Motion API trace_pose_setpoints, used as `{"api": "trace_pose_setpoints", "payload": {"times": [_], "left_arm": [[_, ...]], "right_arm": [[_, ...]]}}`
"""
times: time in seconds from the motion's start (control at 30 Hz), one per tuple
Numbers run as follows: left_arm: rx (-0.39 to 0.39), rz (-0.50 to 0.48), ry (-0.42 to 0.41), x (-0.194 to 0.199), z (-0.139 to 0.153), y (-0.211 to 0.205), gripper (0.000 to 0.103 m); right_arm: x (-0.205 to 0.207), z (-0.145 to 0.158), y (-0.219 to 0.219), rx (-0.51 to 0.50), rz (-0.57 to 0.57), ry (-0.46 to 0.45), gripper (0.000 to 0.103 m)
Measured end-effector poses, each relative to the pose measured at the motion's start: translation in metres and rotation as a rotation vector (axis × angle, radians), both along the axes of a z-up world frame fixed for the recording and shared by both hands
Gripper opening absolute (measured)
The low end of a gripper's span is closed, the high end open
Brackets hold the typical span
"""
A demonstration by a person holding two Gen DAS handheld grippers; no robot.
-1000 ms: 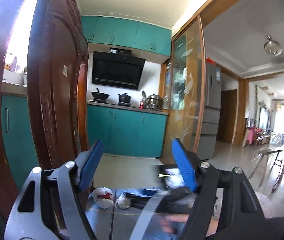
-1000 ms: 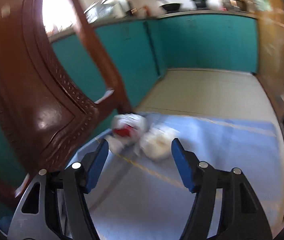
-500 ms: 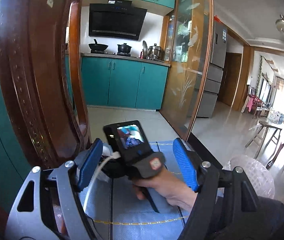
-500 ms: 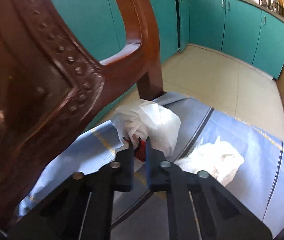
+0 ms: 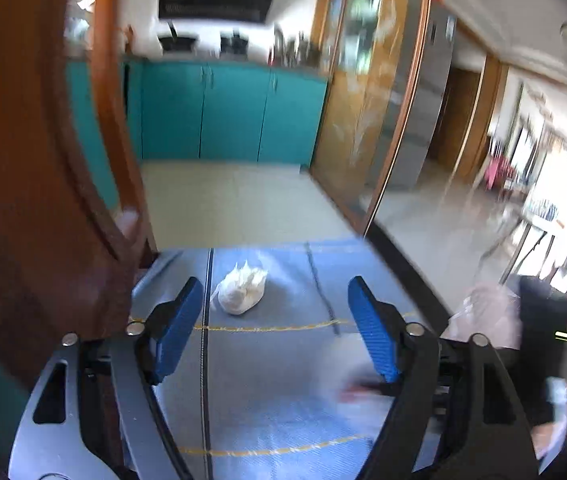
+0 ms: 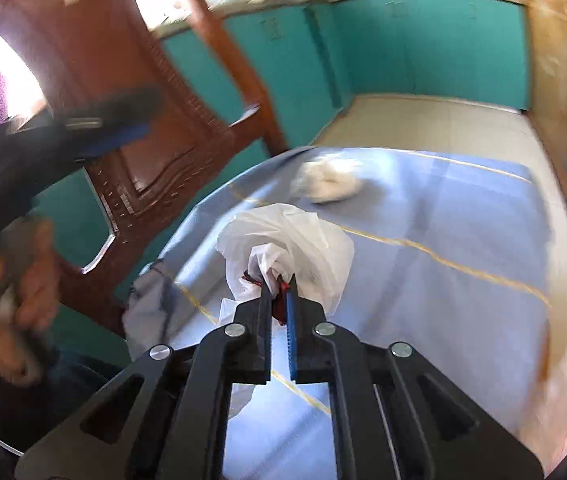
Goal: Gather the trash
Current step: 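Grasp the white plastic bag with the left gripper while the right gripper holds its bag lifted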
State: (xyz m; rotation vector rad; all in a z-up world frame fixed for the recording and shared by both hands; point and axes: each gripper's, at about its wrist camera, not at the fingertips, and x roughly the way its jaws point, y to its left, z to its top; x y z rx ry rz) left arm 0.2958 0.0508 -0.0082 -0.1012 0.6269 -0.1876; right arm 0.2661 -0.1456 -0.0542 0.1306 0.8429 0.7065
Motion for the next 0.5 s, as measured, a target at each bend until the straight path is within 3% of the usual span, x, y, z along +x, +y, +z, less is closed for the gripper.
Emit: {"api": "trace_pose_setpoints", "payload": {"times": [0.07,0.2,0.37,0.43,0.5], "left_arm": [[0.007,0.0,0.085,0.04,-0.021,-0.005,0.081],[0.108,0.015,0.189,0.101,-0.068,-0.024,0.083],[0.121,0.036,0.287,0.144,-0.116,-0.033,0.082],[0.174,0.059,0.269,0.143,-0.119,-0.036,0.067],[0.195,0.053,0.258,0.14,-0.115,-0.036,0.041]], "right_arm": [[-0.004,-0.005,-0.021,0.016,-0.052,0.025,0.007],[-0.013,-0.009,-0.049,0.004,-0.12,0.027,0.007],[-0.015,0.0,-0.054,-0.006,-0.133,-0.019,0.007],[-0.017,0.001,-0.054,-0.031,-0.151,-0.042,0.007],[-0.02,0.003,-0.061,-0.046,-0.179,-0.068,0.007]]}}
